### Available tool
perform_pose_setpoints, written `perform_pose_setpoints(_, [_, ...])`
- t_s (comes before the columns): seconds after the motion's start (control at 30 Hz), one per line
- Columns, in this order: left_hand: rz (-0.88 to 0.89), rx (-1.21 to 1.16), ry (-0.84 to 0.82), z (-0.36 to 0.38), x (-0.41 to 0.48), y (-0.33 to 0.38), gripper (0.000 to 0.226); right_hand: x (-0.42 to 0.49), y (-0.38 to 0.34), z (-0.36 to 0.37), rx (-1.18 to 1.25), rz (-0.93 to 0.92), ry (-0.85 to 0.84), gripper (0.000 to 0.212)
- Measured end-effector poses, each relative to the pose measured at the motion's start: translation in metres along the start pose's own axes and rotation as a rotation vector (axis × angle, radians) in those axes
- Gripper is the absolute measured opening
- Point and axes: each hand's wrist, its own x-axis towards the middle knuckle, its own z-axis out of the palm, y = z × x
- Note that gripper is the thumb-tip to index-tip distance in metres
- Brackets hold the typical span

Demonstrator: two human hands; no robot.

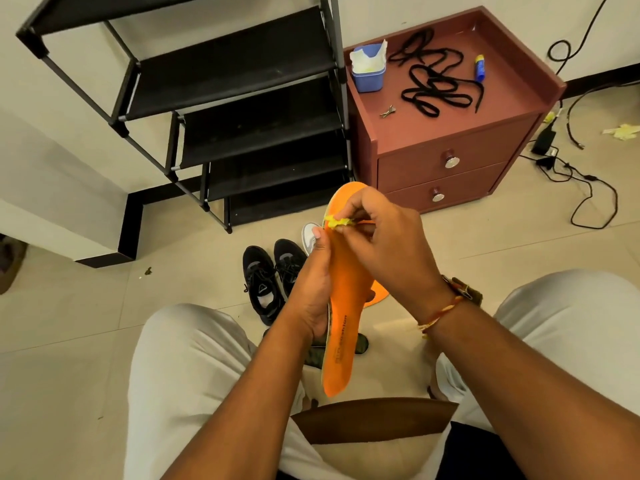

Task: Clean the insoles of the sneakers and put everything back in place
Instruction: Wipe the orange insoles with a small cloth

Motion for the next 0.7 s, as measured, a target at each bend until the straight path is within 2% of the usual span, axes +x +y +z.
perform_pose_setpoints(0.17, [-0.042, -0.055, 0.012, -0.002, 0.002, 0.001, 0.062, 0.008, 0.014, -0.008, -0.057, 0.063, 0.096, 0.014])
perform_pose_setpoints(0.3, [0.030, -0.158, 0.078, -0.006, 0.004, 0.006, 0.072, -0.014, 0.000, 0.012, -0.012, -0.019, -0.121, 0.014])
perform_pose_setpoints(0.37, [0.051, -0.207, 0.134, -0.011, 0.006, 0.008, 0.075, -0.022, -0.003, 0.019, -0.020, -0.039, -0.168, 0.013])
perform_pose_setpoints(0.5, [0.072, -0.270, 0.167, -0.017, 0.008, 0.009, 0.076, -0.013, 0.008, 0.010, -0.062, 0.006, -0.020, 0.013])
perform_pose_setpoints(0.57, [0.091, -0.286, 0.193, -0.021, 0.006, 0.011, 0.078, -0.016, 0.006, 0.009, -0.059, 0.017, -0.016, 0.013])
perform_pose_setpoints(0.7, [0.141, -0.358, 0.267, -0.031, 0.001, 0.022, 0.084, -0.038, -0.021, 0.020, -0.018, -0.019, -0.203, 0.017])
